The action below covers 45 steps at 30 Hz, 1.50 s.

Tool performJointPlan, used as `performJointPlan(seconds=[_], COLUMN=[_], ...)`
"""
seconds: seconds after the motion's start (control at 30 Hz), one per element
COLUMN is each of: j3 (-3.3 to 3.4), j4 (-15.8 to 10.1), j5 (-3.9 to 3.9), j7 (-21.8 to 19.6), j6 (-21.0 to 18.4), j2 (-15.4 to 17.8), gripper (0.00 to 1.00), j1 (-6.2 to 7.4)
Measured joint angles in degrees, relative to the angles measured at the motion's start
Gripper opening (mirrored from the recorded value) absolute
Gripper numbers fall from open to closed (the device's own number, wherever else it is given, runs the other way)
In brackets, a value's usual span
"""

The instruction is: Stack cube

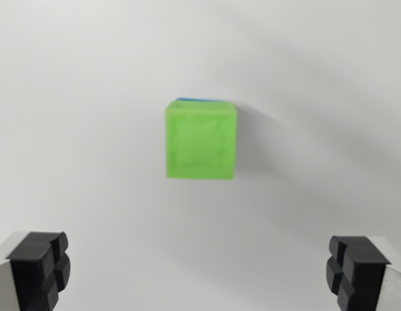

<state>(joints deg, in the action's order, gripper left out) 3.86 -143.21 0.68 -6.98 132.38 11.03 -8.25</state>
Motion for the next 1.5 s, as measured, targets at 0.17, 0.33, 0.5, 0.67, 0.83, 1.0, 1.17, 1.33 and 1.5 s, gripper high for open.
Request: performJointPlan(seconds=[0.17,0.33,0.5,0.67,0.83,1.0,1.17,1.33,1.5], j3=[0.0,-0.01,-0.04,-0.08,-0.1,-0.13,-0.15,-0.17,-0.17], j4=[1.43,3.08,4.7,6.1,7.44,8.69,9.6,10.07,10.12], j5=[0.08,0.14,0.19,0.21,0.22,0.23,0.23,0.24,0.24], j7=[-0.07,-0.14,-0.19,-0.22,-0.25,-0.26,-0.27,-0.28,-0.27], j6=[-3.31,-6.61,-9.47,-11.82,-13.85,-15.69,-16.9,-17.61,-17.66], j2=[1.84,3.53,4.79,5.7,6.4,6.96,7.29,7.45,7.42], gripper=[1.0,1.0,1.0,1.0,1.0,1.0,1.0,1.0,1.0], j1=[0.0,0.0,0.0,0.0,0.0,0.0,0.0,0.0,0.0])
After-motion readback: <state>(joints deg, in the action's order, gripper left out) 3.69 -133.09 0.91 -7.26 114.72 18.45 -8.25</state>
